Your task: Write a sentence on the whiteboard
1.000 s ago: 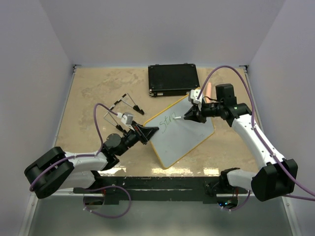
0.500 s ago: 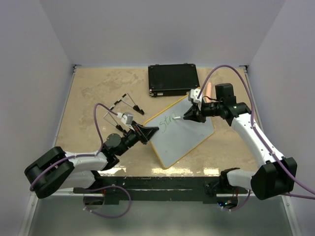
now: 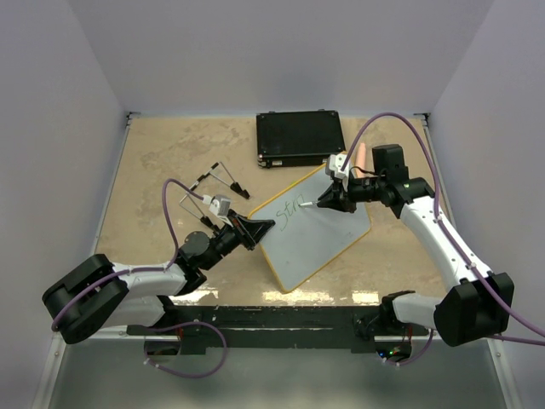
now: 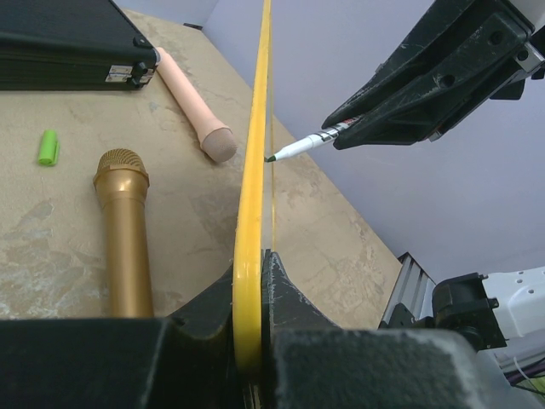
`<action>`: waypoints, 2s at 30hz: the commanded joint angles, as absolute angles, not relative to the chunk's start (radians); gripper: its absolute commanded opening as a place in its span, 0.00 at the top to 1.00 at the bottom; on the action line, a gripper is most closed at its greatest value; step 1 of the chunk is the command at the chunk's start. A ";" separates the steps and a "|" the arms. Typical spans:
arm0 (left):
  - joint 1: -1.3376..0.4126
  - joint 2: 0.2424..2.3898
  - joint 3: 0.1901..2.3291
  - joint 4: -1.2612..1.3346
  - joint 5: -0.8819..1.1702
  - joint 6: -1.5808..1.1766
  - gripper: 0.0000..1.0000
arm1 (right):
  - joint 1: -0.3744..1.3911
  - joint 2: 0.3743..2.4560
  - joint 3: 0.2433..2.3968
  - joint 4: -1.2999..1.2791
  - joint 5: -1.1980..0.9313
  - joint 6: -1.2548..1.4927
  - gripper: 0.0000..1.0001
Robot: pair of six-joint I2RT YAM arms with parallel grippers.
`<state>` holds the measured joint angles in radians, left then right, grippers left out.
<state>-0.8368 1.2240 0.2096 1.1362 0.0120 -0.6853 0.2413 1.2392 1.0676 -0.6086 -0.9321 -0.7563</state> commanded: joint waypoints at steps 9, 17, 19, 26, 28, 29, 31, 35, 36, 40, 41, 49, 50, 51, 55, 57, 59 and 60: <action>-0.839 1.232 0.196 1.075 0.057 -0.588 1.00 | 0.242 1.195 1.135 -0.681 -0.926 -0.790 1.00; -0.838 1.233 0.190 1.077 0.057 -0.584 1.00 | 0.233 1.106 1.164 -0.675 -0.919 -0.755 1.00; -0.838 1.233 0.190 1.077 0.058 -0.584 1.00 | 0.222 1.094 1.141 -0.644 -0.904 -0.736 1.00; -0.838 1.235 0.190 1.074 0.064 -0.581 1.00 | 0.163 1.058 1.100 -0.589 -0.928 -0.709 1.00; -0.836 1.235 0.192 1.074 0.066 -0.580 1.00 | 0.152 1.058 1.097 -0.595 -0.942 -0.719 1.00; -0.838 1.235 0.192 1.075 0.066 -0.580 1.00 | 0.147 1.057 1.095 -0.595 -0.943 -0.719 1.00; -0.836 1.235 0.192 1.074 0.066 -0.578 1.00 | 0.137 1.054 1.086 -0.589 -0.946 -0.721 1.00; -0.836 1.233 0.187 1.077 0.068 -0.580 1.00 | 0.121 1.054 1.074 -0.584 -0.951 -0.719 1.00; -0.838 1.235 0.186 1.078 0.066 -0.580 1.00 | 0.117 1.052 1.069 -0.583 -0.953 -0.719 1.00; -0.836 1.233 0.187 1.081 0.066 -0.583 1.00 | 0.110 1.052 1.063 -0.583 -0.957 -0.727 1.00; -0.838 1.233 0.187 1.081 0.066 -0.583 1.00 | 0.109 1.052 1.063 -0.586 -0.959 -0.736 1.00; -0.838 1.232 0.186 1.085 0.072 -0.588 1.00 | 0.107 1.072 1.071 -0.606 -0.953 -0.761 1.00; -0.838 1.232 0.186 1.085 0.072 -0.588 1.00 | 0.107 1.078 1.083 -0.615 -0.951 -0.785 1.00; -0.838 1.230 0.186 1.085 0.072 -0.589 1.00 | 0.109 1.081 1.088 -0.636 -0.948 -0.799 1.00; -0.838 1.232 0.184 1.086 0.072 -0.586 1.00 | 0.107 1.114 1.101 -0.695 -0.959 -0.886 1.00; -0.836 1.233 0.181 1.088 0.075 -0.584 1.00 | 0.106 1.144 1.112 -0.718 -0.980 -0.914 1.00; -0.834 1.233 0.181 1.088 0.078 -0.583 1.00 | 0.107 1.179 1.129 -0.745 -0.983 -0.961 1.00; -0.834 1.233 0.179 1.089 0.081 -0.583 1.00 | 0.107 1.189 1.132 -0.762 -0.983 -0.969 1.00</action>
<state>-0.8360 1.2236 0.2092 1.1381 0.0162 -0.6846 0.1108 1.1477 1.0763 -0.6907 -0.9398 -0.8700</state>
